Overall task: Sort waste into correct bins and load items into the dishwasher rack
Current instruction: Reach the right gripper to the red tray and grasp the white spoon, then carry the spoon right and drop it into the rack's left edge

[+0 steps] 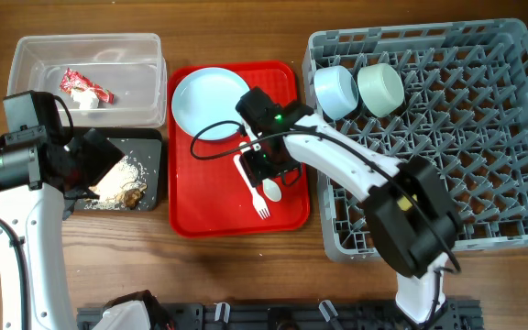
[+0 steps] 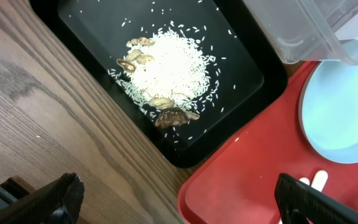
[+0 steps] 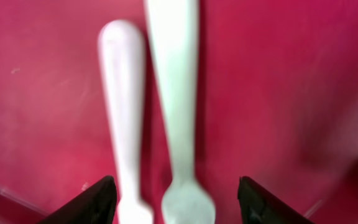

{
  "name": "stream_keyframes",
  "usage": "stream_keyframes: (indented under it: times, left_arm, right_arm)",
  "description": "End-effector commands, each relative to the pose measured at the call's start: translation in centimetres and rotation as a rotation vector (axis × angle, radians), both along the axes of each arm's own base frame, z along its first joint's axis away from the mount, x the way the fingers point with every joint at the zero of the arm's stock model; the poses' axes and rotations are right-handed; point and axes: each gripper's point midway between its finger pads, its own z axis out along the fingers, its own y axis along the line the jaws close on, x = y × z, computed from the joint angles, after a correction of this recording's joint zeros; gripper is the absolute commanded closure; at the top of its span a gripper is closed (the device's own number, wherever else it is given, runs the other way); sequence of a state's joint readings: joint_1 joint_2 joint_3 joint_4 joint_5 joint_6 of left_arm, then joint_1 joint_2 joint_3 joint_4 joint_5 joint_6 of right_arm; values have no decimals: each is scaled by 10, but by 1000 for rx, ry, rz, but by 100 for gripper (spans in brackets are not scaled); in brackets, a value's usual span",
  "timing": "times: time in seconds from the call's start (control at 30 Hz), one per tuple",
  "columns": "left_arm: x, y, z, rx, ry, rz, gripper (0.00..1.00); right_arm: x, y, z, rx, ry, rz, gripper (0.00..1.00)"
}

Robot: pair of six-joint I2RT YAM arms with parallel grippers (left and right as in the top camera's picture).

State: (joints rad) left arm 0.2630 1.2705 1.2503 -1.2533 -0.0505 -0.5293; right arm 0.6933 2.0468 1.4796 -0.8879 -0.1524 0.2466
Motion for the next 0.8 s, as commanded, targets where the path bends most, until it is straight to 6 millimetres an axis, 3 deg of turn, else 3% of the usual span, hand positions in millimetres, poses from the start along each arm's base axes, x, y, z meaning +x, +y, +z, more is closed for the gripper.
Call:
stream_keyframes:
  times: [0.0,0.17,0.3,0.37,0.43,0.53,0.63,0.7,0.73,0.77]
  left_arm:
    - [0,0,3,-5,-11,2,0]
    - [-1,0,3,-5,-10,2,0]
    - [-1,0,3,-5,-10,2,0]
    - [-1,0,3,-5,-10,2,0]
    - [-1,0,3,-5,-10,3,0]
    - [-1,0,3,-5,-10,2,0]
    - [-1,0,3,-5,-10,2,0]
    - [0,0,3,-5,-11,2,0]
    - [0,0,3,-5,-11,2,0]
    - [0,0,3,-5,-11,2,0]
  right_arm:
    - [3,-5,-29,-70,9,-50,40]
    - [1,-16,-38,-132,25,-112,71]
    - [-2,-20,-38,-147,40,-147,84]
    - [-4,-21,-35,-150,43,-146,95]
    - [-4,-21,-25,-142,34,-146,96]
    - [2,-19,9,-93,-22,-150,96]
    - [5,-21,65,-14,-114,-144,96]
    - [5,-41,108,-7,-207,-162,96]
    - [4,-60,125,-32,-239,-174,95]
    - [1,-72,131,-53,-238,-189,95]
